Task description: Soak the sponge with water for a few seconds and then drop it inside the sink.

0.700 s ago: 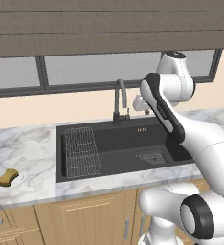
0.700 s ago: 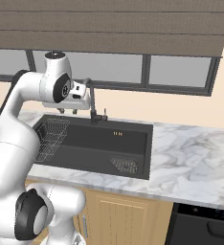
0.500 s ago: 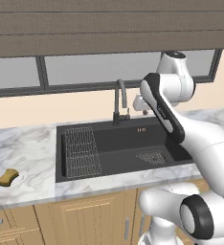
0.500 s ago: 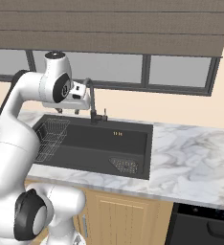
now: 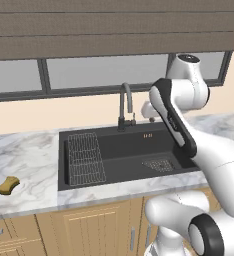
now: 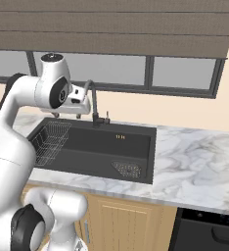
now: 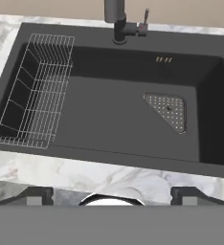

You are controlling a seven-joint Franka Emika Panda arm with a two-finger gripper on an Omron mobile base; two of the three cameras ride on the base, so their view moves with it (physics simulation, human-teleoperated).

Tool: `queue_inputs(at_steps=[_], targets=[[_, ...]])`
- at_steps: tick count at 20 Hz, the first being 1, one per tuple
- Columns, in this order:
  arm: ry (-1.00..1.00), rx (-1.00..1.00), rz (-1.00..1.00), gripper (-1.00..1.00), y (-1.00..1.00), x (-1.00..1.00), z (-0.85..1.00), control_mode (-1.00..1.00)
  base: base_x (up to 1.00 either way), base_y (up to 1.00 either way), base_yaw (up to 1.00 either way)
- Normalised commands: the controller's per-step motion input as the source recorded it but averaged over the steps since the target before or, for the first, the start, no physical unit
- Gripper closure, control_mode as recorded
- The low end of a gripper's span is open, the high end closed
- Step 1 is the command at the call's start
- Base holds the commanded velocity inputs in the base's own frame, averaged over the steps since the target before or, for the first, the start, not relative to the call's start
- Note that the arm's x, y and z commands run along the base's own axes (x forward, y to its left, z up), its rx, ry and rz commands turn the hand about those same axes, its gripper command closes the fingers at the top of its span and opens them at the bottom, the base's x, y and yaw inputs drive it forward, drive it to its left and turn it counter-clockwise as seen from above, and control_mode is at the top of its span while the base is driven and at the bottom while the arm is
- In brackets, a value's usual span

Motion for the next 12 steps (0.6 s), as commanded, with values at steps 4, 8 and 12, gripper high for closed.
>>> queue_inputs(at_steps=[4,8,12], targets=[[-0.19,0.0,0.03,-1.0,-0.01,-0.17,0.0,-1.0,0.0,0.0,0.0],[-0.22,0.0,0.03,-1.0,-0.12,-0.08,0.0,-1.0,0.0,0.0,0.0],[-0.2,0.0,0.01,-1.0,-0.2,0.0,0.0,-1.0,0.0,0.0,0.0]])
